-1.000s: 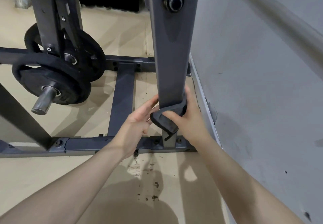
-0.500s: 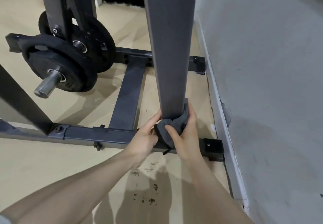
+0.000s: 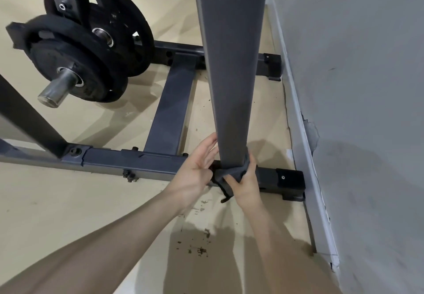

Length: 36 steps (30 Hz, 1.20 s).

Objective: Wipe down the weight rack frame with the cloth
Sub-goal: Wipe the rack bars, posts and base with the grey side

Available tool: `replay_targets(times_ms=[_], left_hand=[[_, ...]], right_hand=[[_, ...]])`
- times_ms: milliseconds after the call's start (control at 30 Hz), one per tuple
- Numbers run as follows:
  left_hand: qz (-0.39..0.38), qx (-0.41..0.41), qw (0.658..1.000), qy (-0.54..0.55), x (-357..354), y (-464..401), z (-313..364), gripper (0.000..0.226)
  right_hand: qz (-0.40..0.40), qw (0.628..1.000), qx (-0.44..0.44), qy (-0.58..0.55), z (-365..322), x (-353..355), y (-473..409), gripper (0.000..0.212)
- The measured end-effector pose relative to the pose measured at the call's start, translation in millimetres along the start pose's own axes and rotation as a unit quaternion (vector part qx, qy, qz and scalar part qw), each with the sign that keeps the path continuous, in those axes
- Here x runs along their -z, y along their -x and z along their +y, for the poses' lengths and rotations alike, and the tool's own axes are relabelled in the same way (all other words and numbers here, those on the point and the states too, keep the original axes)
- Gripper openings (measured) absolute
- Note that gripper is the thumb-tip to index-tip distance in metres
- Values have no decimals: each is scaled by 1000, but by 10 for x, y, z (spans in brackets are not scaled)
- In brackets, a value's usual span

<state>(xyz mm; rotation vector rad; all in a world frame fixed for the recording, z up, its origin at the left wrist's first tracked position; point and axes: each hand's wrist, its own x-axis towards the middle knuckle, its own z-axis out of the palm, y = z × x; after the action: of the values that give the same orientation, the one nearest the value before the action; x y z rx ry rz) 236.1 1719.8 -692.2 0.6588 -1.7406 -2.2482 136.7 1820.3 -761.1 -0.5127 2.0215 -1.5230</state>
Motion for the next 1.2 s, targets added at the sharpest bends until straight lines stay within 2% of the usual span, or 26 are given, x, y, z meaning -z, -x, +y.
replay_targets(times_ms=[133, 267, 367, 433, 533, 633, 667, 733, 800, 900, 967, 1000, 1067, 1133, 1200], left_hand=[[-14, 4, 1000, -13, 32, -2, -20, 97], [-12, 9, 1000, -3, 9, 10, 16, 95], [-31, 21, 999, -3, 25, 28, 56, 99], [-43, 40, 998, -14, 32, 40, 153, 98], [-80, 77, 992, -58, 108, 37, 342, 87], [-80, 125, 978, -146, 288, -35, 611, 70], [-72, 117, 977, -162, 339, -41, 740, 71], [-49, 47, 984, -164, 388, -18, 1011, 79], [-32, -25, 987, -157, 349, 77, 1313, 91], [-69, -95, 981, -152, 261, 280, 1595, 91], [-72, -131, 979, -137, 246, 362, 1686, 92], [-72, -147, 978, -132, 230, 398, 1738, 94], [-78, -169, 974, -128, 177, 438, 1836, 98], [-92, -172, 974, -112, 133, 483, 1896, 93], [-93, -144, 978, -115, 163, 497, 1945, 91]], right_hand=[[8, 1000, -11, 1, -21, 3, 24, 77], [39, 997, 73, -12, -266, -67, 117, 80], [48, 998, 48, -3, -272, -99, 121, 87], [42, 999, 20, -4, -343, -83, 121, 79], [28, 999, 39, -8, -760, 14, 222, 70], [25, 993, 113, 5, -1401, 75, 311, 76], [29, 990, 134, 16, -1576, 69, 324, 79], [41, 987, 152, 34, -1778, 34, 343, 83], [40, 992, 113, 29, -1879, 14, 371, 76], [22, 997, 49, 48, -1984, 10, 508, 61], [33, 995, 55, 74, -2206, 11, 595, 62], [46, 994, 72, 74, -2329, 10, 622, 69], [93, 984, 130, 80, -2566, 0, 675, 82], [124, 976, 159, 87, -2699, -49, 735, 87], [134, 974, 140, 115, -2641, -94, 747, 83]])
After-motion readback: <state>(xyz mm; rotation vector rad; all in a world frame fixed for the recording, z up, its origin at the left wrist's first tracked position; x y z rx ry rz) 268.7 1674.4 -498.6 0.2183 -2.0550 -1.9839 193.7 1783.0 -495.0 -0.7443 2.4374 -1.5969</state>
